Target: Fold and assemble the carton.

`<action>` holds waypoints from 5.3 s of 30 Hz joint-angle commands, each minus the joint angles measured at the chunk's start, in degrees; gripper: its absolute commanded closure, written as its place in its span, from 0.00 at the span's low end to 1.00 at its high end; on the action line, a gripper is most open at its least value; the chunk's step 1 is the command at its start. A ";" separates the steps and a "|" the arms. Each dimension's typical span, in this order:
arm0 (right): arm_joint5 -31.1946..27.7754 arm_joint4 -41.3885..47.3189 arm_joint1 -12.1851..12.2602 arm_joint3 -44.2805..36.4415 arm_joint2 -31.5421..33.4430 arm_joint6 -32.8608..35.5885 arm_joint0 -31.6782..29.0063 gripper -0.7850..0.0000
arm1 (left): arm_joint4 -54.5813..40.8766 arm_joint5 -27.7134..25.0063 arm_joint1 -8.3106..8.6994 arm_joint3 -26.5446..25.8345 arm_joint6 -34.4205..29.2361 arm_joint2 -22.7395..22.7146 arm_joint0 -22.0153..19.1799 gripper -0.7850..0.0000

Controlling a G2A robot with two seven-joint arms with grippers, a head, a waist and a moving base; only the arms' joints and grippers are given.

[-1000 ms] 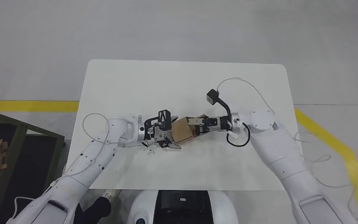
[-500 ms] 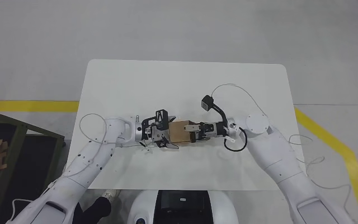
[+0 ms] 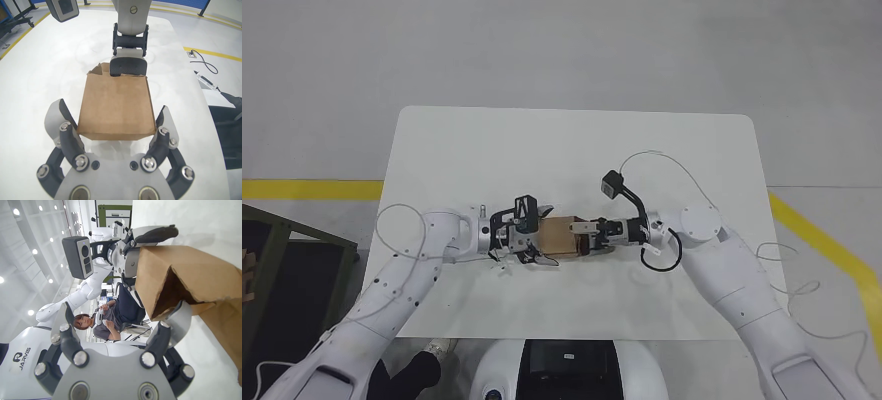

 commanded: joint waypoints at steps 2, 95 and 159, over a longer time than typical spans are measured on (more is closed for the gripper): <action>0.12 0.28 -0.07 -0.26 -0.12 -0.11 -0.14 0.00 | -0.23 0.89 0.04 -0.52 -0.49 -0.27 0.41 0.00; -3.52 0.81 -0.95 3.66 -1.57 -0.80 1.99 0.00 | -1.34 0.20 -0.07 -1.41 -2.64 -0.99 1.07 0.00; -3.38 3.62 -3.37 6.78 -1.81 -1.74 1.85 0.00 | -0.65 0.01 0.32 -1.75 -3.27 -1.74 1.76 0.00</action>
